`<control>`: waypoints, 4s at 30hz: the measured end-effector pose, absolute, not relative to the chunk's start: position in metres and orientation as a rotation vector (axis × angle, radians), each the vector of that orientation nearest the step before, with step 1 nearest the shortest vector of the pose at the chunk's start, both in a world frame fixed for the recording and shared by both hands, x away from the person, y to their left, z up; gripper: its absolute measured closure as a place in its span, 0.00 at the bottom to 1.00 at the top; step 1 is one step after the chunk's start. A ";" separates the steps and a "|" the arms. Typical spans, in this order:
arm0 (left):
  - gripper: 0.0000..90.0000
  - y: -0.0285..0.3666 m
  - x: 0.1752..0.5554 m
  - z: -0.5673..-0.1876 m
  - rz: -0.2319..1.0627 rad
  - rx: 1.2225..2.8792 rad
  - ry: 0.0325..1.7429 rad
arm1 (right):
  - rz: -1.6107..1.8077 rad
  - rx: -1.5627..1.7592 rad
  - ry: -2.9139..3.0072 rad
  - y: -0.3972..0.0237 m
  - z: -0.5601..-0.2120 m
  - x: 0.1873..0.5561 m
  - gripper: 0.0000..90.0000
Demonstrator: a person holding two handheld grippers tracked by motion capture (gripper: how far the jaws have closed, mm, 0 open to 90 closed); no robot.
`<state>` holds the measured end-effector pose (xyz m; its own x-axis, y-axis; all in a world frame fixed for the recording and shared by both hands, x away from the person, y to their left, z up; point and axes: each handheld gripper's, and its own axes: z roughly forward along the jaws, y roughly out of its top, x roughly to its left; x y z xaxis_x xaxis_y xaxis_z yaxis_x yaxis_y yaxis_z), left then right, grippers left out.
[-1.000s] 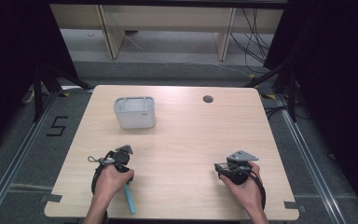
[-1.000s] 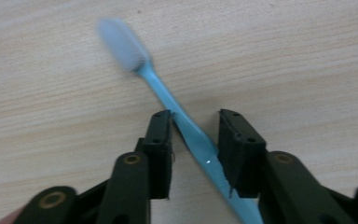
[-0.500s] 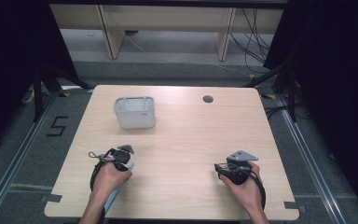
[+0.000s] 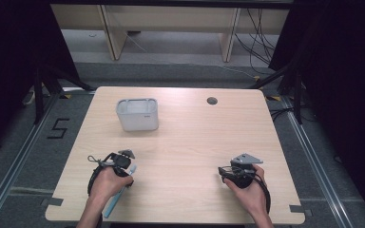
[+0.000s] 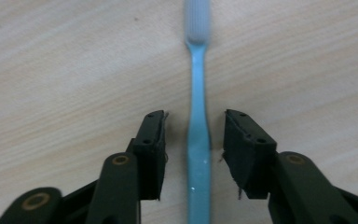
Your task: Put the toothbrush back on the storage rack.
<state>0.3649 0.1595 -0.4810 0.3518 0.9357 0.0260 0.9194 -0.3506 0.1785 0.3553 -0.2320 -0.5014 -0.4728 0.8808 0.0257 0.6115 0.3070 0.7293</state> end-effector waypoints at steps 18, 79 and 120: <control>0.76 0.168 0.355 -0.481 0.153 2.577 1.600 | 0.965 1.357 2.182 -0.233 -0.500 0.353 0.48; 0.87 0.214 0.351 -0.446 0.344 2.031 1.225 | 0.974 1.317 2.159 -0.235 -0.499 0.352 0.49; 0.87 0.223 0.362 -0.436 0.741 1.438 1.082 | 0.967 1.336 2.130 -0.235 -0.495 0.350 0.50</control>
<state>0.3622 0.2233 -0.4356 0.3799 0.9155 -0.1328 0.2073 0.0557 0.9767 0.3497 -0.2354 -0.4947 -0.4338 0.9010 -0.0040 0.5903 0.2876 0.7542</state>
